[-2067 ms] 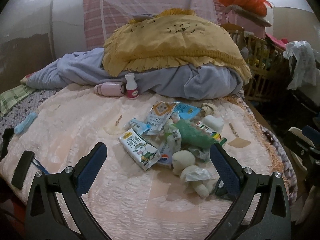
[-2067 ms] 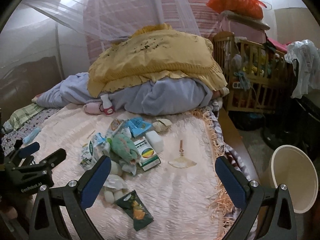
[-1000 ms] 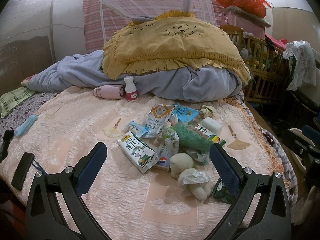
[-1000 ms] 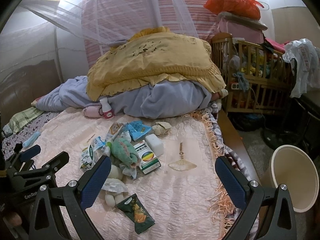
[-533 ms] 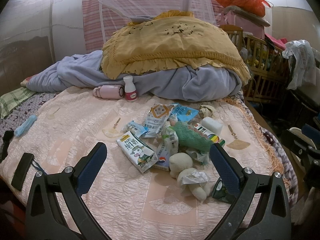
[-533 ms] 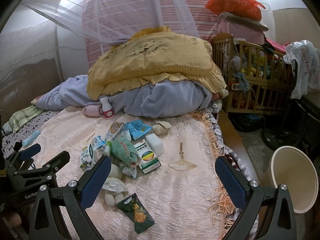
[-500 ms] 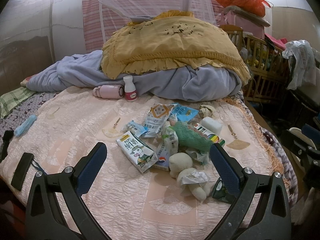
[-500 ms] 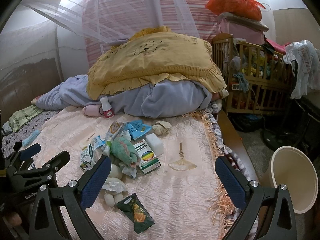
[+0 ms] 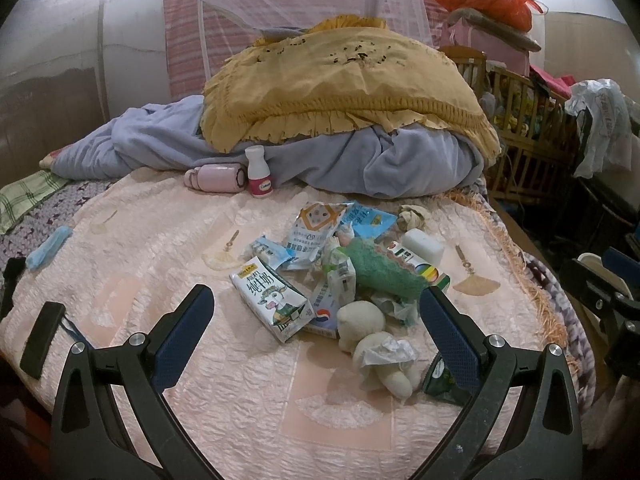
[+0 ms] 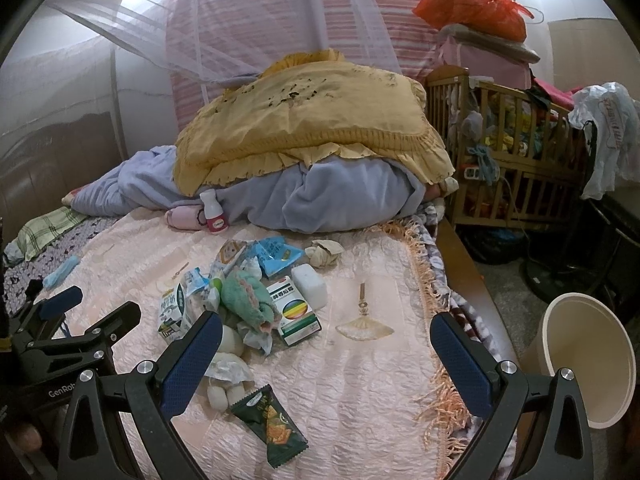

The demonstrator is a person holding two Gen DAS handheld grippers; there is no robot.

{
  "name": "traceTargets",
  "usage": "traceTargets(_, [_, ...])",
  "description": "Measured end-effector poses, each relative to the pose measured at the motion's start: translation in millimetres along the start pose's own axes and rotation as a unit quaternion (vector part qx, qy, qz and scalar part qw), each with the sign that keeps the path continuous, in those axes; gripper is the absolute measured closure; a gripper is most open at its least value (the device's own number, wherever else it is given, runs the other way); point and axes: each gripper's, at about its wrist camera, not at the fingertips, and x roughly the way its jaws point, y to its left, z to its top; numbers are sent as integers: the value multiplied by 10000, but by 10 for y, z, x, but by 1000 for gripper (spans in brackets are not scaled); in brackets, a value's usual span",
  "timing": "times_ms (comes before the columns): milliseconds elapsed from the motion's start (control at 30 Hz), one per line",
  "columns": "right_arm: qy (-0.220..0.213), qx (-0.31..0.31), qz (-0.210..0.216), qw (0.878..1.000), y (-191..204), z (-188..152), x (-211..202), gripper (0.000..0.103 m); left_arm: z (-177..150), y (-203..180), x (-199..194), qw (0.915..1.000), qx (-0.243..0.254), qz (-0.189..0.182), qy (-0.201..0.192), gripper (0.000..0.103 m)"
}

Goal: Collect trash

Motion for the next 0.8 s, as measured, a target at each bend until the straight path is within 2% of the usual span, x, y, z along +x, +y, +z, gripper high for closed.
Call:
traceTargets(467, [66,-45,-5,10000,17,-34,47,0,-26,-14,62,10000,-11,-1,53,1])
traceTargets(800, [226,-37,101,9997,-39,-105,116,0,-117,69,201,9997,-90,30,236,1])
